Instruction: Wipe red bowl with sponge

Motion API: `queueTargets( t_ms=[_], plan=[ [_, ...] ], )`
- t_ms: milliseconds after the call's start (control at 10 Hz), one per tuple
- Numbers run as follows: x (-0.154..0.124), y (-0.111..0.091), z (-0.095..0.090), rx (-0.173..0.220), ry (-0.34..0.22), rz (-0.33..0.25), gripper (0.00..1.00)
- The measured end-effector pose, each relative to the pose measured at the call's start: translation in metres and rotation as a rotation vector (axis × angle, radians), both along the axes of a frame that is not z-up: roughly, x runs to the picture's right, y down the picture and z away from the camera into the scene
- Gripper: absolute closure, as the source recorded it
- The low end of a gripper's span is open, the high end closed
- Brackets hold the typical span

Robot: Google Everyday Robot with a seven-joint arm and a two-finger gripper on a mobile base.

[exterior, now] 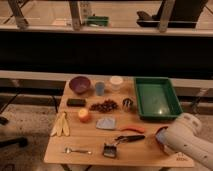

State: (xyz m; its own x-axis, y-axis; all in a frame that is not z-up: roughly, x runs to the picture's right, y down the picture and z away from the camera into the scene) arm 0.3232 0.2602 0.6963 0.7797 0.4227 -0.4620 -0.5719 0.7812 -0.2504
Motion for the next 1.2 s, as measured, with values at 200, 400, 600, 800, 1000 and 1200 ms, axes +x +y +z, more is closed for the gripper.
queueTargets(
  t_ms=[200, 400, 600, 800, 1000, 1200],
  plan=[
    [-0.009, -0.001, -0.001, 0.006, -0.006, -0.014, 1.00],
    [-0.002, 0.001, -0.003, 0.008, 0.005, -0.010, 1.00],
    [0.008, 0.003, -0.007, 0.012, 0.013, -0.001, 1.00],
    [0.015, 0.004, -0.009, 0.024, 0.014, 0.009, 0.93],
    [0.016, 0.001, -0.013, 0.046, 0.007, 0.018, 0.83],
    [0.014, -0.006, -0.017, 0.071, 0.001, 0.022, 0.63]
  ],
)
